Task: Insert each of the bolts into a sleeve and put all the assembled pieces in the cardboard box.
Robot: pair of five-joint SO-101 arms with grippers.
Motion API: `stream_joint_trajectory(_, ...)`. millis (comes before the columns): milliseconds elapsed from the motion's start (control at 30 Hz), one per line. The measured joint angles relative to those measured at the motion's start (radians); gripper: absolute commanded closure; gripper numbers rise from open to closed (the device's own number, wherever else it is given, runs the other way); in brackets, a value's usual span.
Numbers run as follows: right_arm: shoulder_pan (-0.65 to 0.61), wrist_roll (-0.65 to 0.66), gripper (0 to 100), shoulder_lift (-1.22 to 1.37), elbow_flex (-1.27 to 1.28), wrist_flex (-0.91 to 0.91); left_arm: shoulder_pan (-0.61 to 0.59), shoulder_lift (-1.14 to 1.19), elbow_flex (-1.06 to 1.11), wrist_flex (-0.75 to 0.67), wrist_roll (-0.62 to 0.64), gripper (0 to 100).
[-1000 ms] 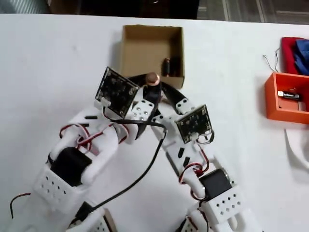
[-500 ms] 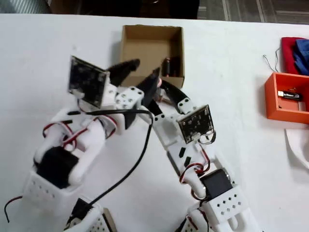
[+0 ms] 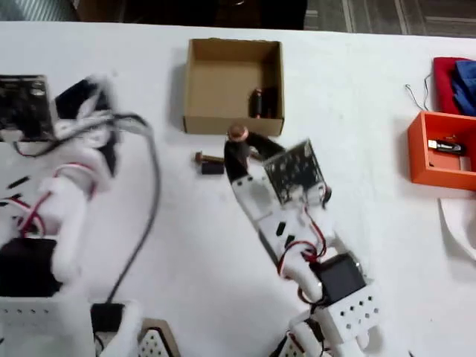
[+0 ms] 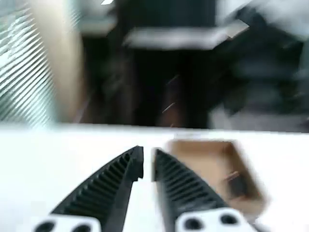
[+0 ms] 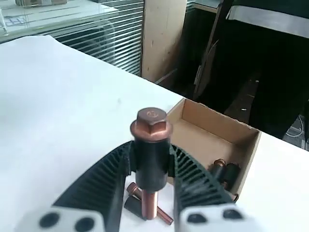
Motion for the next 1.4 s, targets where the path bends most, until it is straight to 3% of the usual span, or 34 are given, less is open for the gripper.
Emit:
stream_joint_trajectory(167,0.081,0.0,97.8,0.339,-0.336,0.1,-0.365,0.002,0.232,0.075,0.0,94)
stream_joint_trajectory(267,0.1,-0.026,97.8,0.621,-0.591,0.21,-0.494,0.002,0.463,-0.002,-0.015,95)
stream_joint_trajectory(367,0.109,-0.117,97.8,0.913,-0.878,0.338,-0.552,0.003,0.703,-0.146,-0.117,95)
stream_joint_trajectory(567,0.152,-0.19,97.8,1.467,-1.501,0.56,-0.572,0.003,1.011,-0.359,-0.304,95)
stream_joint_trajectory(867,0.189,-0.193,97.8,2.162,-2.245,0.634,-0.572,0.002,1.112,-0.399,-0.321,95)
stream_joint_trajectory(1033,0.195,-0.193,97.8,2.317,-2.346,0.635,-0.563,0.002,1.131,-0.419,-0.327,95)
stream_joint_trajectory(1400,0.196,-0.193,97.8,2.329,-2.334,0.535,-0.505,0.002,1.135,-0.431,-0.331,95)
